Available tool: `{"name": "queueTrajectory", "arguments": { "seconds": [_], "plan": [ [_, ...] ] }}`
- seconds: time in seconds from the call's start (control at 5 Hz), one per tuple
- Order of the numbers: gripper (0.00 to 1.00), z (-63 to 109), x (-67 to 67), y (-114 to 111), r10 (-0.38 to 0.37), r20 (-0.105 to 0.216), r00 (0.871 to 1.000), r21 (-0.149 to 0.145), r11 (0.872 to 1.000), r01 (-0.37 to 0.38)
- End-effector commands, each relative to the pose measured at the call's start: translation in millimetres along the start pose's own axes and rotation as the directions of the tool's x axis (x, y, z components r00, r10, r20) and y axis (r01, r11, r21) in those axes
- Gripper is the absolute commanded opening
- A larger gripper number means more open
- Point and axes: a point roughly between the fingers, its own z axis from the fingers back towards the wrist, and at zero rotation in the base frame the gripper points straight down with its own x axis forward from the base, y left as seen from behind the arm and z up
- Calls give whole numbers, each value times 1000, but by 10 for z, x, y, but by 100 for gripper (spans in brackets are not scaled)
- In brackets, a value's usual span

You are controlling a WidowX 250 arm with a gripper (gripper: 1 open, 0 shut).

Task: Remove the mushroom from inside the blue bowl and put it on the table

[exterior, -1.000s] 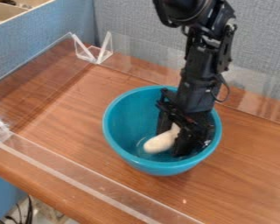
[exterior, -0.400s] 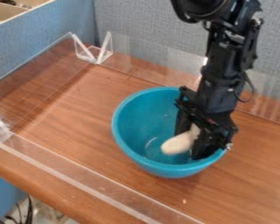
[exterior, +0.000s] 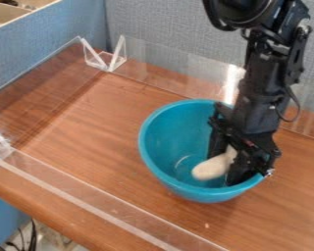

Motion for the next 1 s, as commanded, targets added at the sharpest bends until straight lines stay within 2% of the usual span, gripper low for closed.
{"name": "queueTrajectory", "arguments": {
  "seconds": [0.0,0.8],
  "plan": [
    [0,269,44,-75,-15,96,995,20,1000,13],
    [0,188,34,-203,-35,105,994,-2,999,35]
  ]
}}
